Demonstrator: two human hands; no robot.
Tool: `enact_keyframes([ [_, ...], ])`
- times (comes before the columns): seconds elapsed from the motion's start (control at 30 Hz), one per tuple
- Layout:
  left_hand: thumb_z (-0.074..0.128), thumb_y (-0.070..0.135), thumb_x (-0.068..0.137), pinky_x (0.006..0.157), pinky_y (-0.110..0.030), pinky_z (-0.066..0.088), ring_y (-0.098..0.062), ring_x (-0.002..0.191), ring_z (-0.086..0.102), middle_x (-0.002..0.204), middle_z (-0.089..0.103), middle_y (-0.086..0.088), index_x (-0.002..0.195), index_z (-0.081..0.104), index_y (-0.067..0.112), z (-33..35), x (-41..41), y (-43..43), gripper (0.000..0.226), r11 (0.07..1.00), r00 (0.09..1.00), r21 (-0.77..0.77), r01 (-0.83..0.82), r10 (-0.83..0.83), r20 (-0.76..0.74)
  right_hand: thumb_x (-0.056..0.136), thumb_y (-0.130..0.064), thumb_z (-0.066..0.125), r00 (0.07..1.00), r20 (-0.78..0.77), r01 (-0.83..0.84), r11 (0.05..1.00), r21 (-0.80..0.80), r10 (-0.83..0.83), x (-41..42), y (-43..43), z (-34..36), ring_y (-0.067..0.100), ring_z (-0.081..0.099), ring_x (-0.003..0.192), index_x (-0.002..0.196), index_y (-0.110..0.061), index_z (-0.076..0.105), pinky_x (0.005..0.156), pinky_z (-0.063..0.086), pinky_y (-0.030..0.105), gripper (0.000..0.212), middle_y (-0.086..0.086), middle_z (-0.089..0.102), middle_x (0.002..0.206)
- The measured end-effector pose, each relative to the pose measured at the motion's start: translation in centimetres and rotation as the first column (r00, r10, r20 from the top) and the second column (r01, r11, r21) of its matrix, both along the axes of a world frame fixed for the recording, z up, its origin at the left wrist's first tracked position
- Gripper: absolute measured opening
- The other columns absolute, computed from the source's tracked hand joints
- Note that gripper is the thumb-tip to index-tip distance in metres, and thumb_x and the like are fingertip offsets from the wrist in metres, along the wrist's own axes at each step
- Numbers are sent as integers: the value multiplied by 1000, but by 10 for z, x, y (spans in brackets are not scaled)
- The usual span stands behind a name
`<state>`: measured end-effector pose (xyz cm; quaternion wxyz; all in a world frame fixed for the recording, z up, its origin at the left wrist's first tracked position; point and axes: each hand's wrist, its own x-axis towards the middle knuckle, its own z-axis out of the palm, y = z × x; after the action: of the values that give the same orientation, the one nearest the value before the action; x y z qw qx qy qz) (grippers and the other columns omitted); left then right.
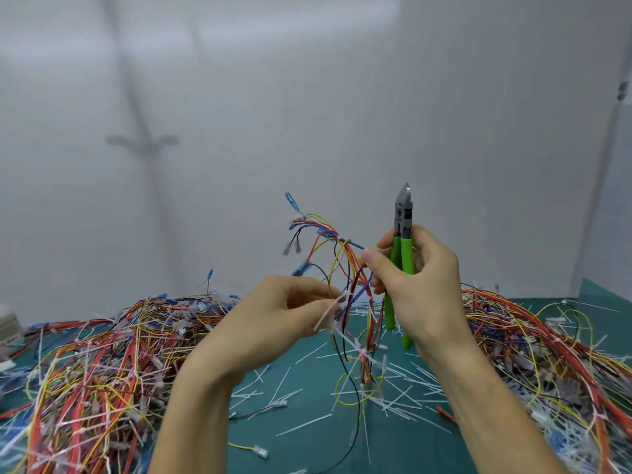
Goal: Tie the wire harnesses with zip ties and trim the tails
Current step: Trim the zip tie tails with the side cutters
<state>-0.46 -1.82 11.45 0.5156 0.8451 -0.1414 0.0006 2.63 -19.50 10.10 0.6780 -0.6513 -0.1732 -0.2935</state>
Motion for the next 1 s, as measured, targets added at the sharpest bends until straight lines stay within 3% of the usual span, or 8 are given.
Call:
enact_keyframes([
  [0.1,73,19,86,84,-19,54,-8,95,71,99,76,1,105,72,18,-3,3,-8,19,996,998,-72,48,-44,48,86,-11,73,999,32,5,1000,18,-6,-1,2,0,8,59,54,80,-23,57,55,51,19,21,-9,61,67],
  [0.27,69,18,88,76,-12,49,-6,85,70,87,77,-1,93,72,12,-5,6,-16,8,974,986,-223,44,-6,166,88,-6,71,999,19,-44,993,111,42,-2,1,1,12,62,54,85,-15,56,56,53,22,18,-5,62,67],
  [0.47,63,16,89,75,-21,53,-12,85,73,90,77,-7,102,70,4,-5,6,-14,19,921,996,-383,72,-49,71,88,-4,71,997,7,-81,988,129,80,1,-3,1,10,61,55,86,-12,57,56,52,21,15,-9,63,64],
  [0.57,64,4,89,72,-21,55,-13,74,72,83,77,-7,95,71,4,-5,8,-19,9,904,998,-428,5,21,56,88,-15,73,999,5,-46,999,28,46,1,-6,1,7,63,58,86,-12,61,57,52,20,12,-8,65,67],
  [0.63,66,3,88,65,-18,55,-12,67,70,83,77,-9,91,72,2,-4,8,-20,6,889,995,-455,-43,78,58,85,-36,73,1000,6,6,999,-47,-6,-2,-7,4,8,68,63,88,-20,64,59,53,21,18,-7,68,76],
  [0.77,73,6,83,58,-17,53,-13,61,69,81,77,-10,86,72,3,-3,9,-18,5,858,976,-488,-157,209,54,83,-62,56,991,87,119,974,-192,-104,-9,-11,13,11,68,68,90,-35,64,59,49,19,28,-15,58,95],
  [0.9,76,5,79,55,-20,52,-13,57,68,74,76,-9,80,70,6,-3,10,-14,6,840,955,-490,-234,293,46,88,-66,46,977,180,182,882,-435,-114,-11,-21,16,19,63,71,94,-30,69,64,50,39,43,-7,63,79],
  [1.0,78,4,78,59,-24,51,-12,55,66,69,75,-8,77,71,7,-3,10,-10,7,855,951,-453,-252,306,49,84,-69,38,977,177,208,742,-638,-121,-9,-26,14,19,57,70,93,-24,71,66,48,42,57,-3,64,75],
])
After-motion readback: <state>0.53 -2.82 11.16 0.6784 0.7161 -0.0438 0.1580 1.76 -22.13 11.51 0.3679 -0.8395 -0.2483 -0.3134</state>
